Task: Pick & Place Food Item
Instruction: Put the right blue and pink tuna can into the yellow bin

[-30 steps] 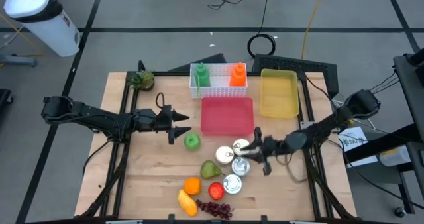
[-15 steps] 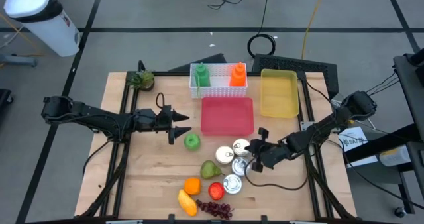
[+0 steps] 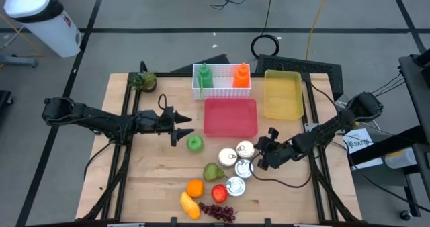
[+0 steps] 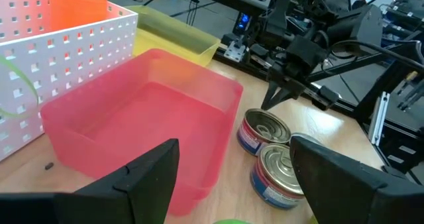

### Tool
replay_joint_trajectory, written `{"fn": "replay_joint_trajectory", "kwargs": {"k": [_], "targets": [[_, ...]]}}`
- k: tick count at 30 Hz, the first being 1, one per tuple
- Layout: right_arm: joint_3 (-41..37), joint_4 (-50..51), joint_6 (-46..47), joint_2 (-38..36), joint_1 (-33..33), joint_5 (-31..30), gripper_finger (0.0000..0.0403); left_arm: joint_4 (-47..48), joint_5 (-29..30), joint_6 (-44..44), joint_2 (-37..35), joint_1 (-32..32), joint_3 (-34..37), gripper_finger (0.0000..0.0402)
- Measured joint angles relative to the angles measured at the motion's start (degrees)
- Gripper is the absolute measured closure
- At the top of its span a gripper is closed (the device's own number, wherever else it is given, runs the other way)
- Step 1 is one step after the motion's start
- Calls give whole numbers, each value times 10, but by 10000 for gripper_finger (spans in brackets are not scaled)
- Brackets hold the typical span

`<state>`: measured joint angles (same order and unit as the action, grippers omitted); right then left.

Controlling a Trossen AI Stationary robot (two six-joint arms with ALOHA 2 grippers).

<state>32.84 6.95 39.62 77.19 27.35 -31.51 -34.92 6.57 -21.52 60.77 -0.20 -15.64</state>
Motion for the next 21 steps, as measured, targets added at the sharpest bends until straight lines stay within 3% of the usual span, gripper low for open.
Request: {"fn": "replay_joint_trajectory", "kwargs": {"k": [11,15,21], "targets": [[1,21,34,-2,1,65,403,2,0,0,0,0,0,101],[-5,55,51,5,2,133,403,4,0,0,0,0,0,101],[-3,78,67,1,2,114,403,5,0,2,0,0,0,100]]}}
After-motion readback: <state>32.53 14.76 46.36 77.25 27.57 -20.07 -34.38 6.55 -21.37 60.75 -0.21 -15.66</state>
